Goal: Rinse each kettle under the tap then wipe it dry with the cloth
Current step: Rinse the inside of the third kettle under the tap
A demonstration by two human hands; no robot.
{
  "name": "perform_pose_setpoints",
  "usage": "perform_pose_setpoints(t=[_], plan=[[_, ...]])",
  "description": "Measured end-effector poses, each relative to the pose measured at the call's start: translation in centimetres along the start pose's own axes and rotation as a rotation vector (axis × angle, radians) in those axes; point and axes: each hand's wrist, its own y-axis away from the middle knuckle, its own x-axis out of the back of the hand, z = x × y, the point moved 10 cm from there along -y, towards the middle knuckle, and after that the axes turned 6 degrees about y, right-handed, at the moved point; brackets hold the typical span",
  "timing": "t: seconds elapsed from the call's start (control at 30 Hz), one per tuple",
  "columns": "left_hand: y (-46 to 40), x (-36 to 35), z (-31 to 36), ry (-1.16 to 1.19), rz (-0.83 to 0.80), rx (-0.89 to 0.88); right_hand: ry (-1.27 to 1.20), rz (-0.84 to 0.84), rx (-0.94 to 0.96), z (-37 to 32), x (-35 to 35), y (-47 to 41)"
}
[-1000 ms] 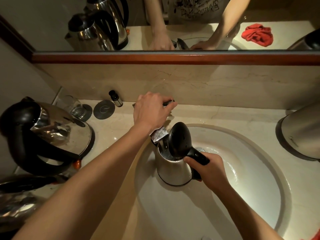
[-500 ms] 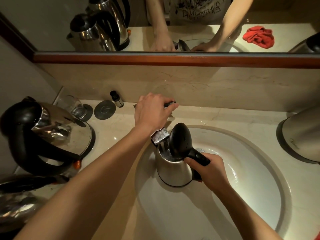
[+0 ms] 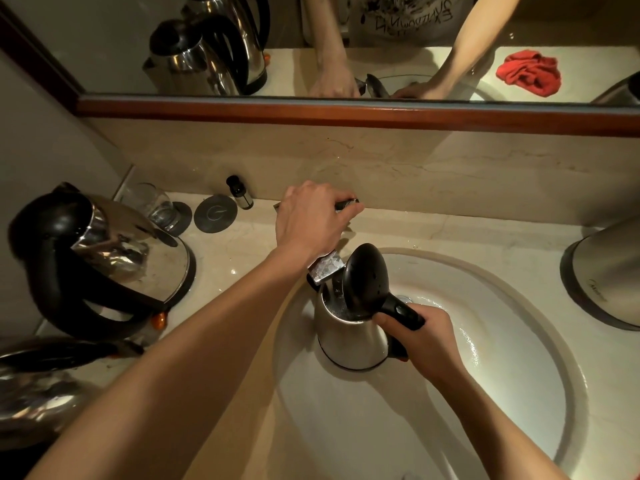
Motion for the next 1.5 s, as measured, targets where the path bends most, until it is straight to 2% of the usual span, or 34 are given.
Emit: perform_pose_setpoints(t=[1.5], plan=[[0.10,-0.03,0.00,0.019,-0.008,0.019,0.003,0.008,0.006,0.60,-0.01,-0.31]])
